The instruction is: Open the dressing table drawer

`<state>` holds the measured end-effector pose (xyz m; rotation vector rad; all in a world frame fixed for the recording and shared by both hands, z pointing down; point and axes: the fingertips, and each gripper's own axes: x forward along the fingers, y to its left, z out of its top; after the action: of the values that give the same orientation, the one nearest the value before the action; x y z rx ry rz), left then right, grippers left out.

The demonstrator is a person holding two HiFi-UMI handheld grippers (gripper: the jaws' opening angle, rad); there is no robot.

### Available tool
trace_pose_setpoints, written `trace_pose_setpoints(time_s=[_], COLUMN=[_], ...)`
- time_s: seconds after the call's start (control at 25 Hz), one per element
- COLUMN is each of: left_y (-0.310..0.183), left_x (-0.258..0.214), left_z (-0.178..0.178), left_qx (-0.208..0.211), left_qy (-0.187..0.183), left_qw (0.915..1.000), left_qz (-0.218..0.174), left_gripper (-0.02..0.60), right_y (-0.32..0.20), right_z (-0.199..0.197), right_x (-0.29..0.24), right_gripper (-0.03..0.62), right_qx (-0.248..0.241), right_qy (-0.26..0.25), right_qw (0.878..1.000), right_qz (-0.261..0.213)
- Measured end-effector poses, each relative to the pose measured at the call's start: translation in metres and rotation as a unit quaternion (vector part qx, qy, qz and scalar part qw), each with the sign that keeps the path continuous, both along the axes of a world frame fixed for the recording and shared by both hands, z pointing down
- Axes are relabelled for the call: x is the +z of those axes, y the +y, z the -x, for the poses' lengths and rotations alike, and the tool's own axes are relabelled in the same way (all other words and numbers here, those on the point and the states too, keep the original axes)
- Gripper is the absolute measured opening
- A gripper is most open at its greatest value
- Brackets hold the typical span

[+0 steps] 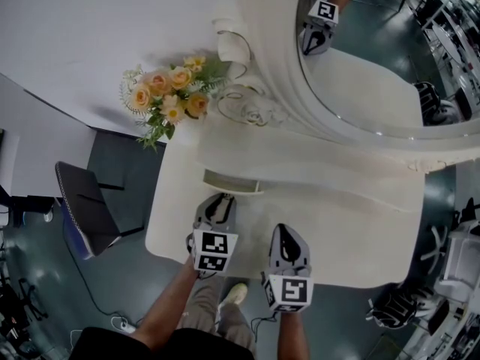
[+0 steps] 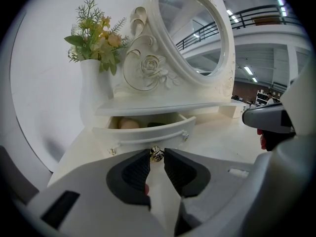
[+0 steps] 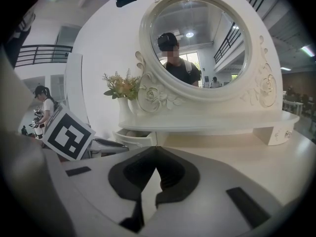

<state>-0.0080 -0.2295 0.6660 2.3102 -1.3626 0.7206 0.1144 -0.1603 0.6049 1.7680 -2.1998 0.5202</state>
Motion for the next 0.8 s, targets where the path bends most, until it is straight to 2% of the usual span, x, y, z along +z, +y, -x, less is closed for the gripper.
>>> trace_pose_setpoints(time_s=[0.8], left_y=[0.029], left_x=[0.000], left_z=[0.009], left_qx=[-0.002], left_qy=[-0.004], left_qw=[1.0000], left_qz=[-0.002], left_gripper=[0.091], right_y=[0.027], right_z=[0.006], right_x=[-0.005], right_gripper=[-0.002], right_qx=[-0.002], right_qy=[0.003], right_qw=[1.000], right_qz=[-0.006])
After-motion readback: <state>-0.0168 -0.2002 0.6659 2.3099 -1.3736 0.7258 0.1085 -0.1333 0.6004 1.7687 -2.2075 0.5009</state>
